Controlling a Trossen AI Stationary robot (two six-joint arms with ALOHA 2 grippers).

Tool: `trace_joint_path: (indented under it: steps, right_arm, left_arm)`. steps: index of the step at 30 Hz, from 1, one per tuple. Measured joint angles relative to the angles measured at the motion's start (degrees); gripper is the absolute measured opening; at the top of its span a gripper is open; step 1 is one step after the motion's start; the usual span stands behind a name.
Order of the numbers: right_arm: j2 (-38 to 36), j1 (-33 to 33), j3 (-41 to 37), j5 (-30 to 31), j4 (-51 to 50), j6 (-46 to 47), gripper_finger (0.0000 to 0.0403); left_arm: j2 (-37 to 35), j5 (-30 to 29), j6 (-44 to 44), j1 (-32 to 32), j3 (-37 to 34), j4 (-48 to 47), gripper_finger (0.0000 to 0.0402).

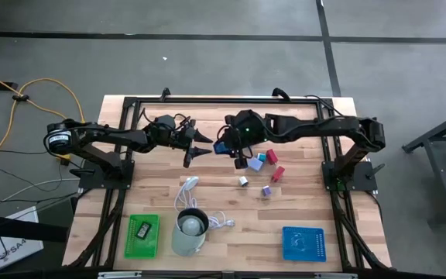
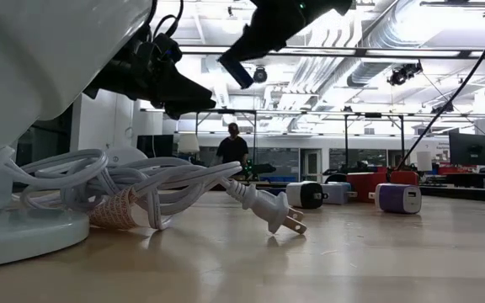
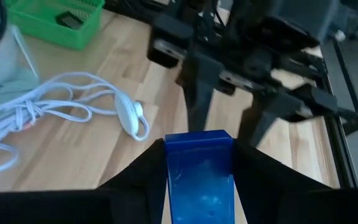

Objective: Pick & Place Office items
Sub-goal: Put the bottom blue digital timer into the green basket

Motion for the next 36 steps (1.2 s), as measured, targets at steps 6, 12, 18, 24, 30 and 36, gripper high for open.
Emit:
trace_joint_path:
  steps: [6, 12, 18, 24, 30, 36]
  right_arm:
    - [0.0, 2.1, 0.0, 0.0, 2.0, -0.4, 0.0145]
    - [0.0, 3.7, 0.0, 0.4, 4.1, -0.4, 0.0145]
    - [0.0, 4.8, 0.0, 0.4, 6.6, 0.0, 0.0145]
    - [0.0, 5.1, 0.0, 0.4, 10.0, 0.2, 0.0145]
    - [0.0, 5.1, 0.0, 0.3, 14.9, 3.1, 0.0144]
    - [0.0, 5.1, 0.0, 0.4, 17.8, 7.0, 0.0144]
  left_arm:
    - [0.0, 0.0, 0.0, 0.0, 0.0, 0.0, 0.0189]
    - [0.0, 0.0, 0.0, 0.0, 0.0, 0.0, 0.0189]
    - [0.0, 0.0, -0.6, 0.0, 0.0, 0.1, 0.0189]
    - [0.0, 0.2, -5.9, -0.9, 0.0, 0.4, 0.0189]
    - [0.0, 0.2, -5.9, -2.0, 0.0, 2.1, 0.0189]
    - [0.0, 0.2, -3.7, -3.8, 0.0, 7.5, 0.0189]
